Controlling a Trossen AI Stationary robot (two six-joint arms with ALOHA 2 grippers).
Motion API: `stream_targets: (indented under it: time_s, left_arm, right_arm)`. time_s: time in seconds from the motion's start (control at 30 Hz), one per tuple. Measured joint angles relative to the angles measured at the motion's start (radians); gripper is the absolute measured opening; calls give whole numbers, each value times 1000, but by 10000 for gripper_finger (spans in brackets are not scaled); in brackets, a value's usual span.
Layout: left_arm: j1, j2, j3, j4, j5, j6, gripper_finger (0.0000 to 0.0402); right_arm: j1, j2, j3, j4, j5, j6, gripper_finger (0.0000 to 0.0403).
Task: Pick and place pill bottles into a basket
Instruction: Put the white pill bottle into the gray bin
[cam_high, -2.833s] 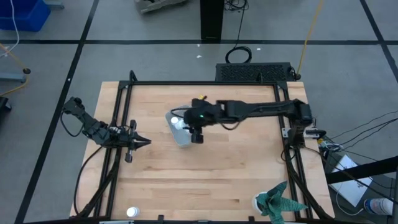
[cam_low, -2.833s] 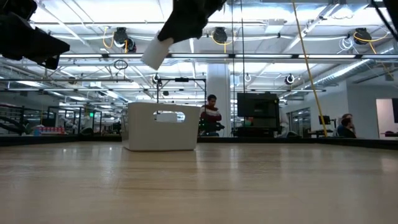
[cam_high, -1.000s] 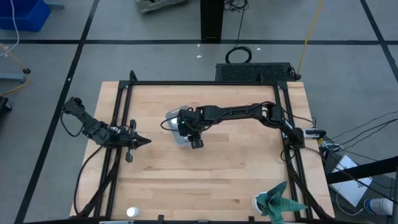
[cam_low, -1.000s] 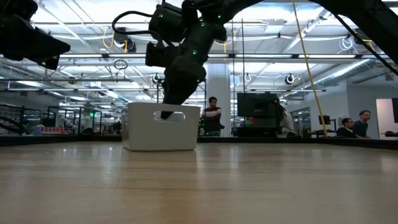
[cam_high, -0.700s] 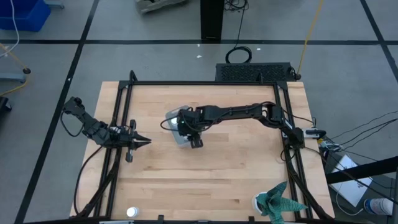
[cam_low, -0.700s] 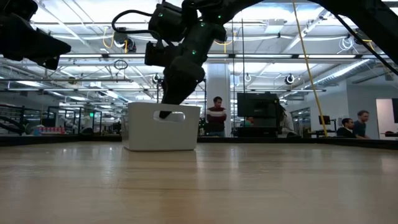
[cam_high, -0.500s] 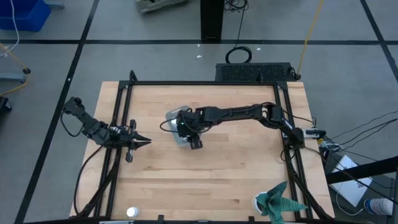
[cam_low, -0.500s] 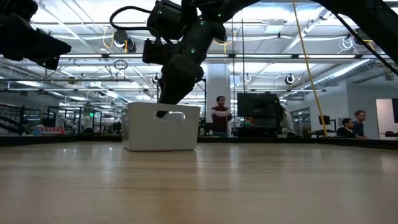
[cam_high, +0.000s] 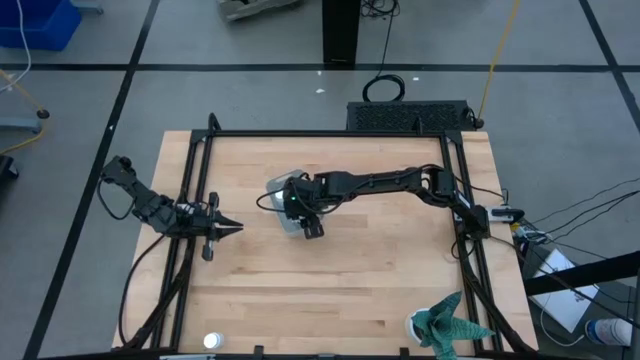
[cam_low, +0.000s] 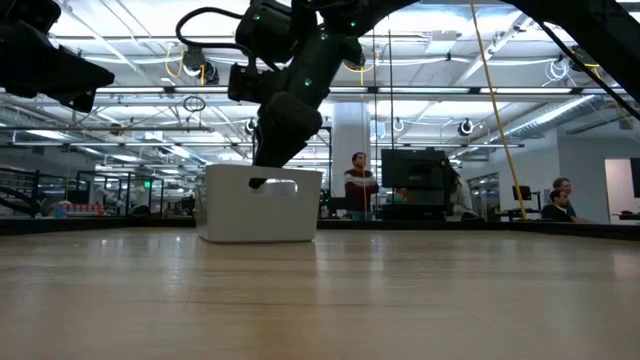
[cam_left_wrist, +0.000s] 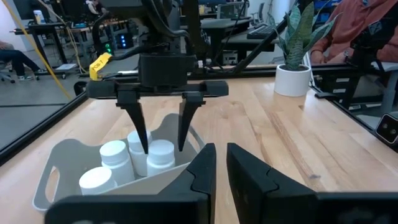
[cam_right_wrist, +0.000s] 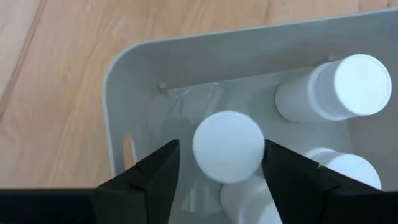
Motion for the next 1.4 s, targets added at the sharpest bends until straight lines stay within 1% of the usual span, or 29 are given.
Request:
stream_targets:
  time_s: [0.13, 0.33, 0.37, 0.53, 0.73, 0.8, 0.97, 1.13, 1.23, 1.3, 1.4]
  left_arm:
    - [0, 0, 0, -2, 0, 0, 47]
    - [0, 0, 0, -14, 0, 0, 47]
    - [0, 0, 0, -15, 0, 0, 47]
    - [0, 0, 0, -14, 0, -4, 47]
    - [0, 0, 0, -15, 0, -5, 47]
    - [0, 0, 0, -15, 0, -5, 47]
    - [0, 0, 0, -16, 0, -11, 47]
    - [0, 0, 0, -21, 6, -21, 47]
    - [0, 0, 0, -15, 18, -33, 47]
    - [0, 0, 0, -17, 22, -40, 47]
    - [0, 0, 0, -16, 27, -50, 47]
  right_arm:
    - [0, 0, 0, 11, 0, -4, 231]
    - [6, -4, 0, 19, 4, -17, 235]
    - [8, -5, 0, 19, 9, -18, 234]
    - [15, -7, 0, 12, 100, -35, 232]
    - [29, -24, 0, 27, 112, -57, 235]
    - [39, -46, 0, 13, 149, -62, 234]
    - [77, -120, 0, -10, 290, -65, 232]
    - [124, -200, 1, -19, 275, 33, 233]
    - [164, -238, 1, -41, 237, 117, 230]
    - [195, -252, 1, -38, 207, 160, 227]
    - [246, -254, 1, -44, 205, 187, 224]
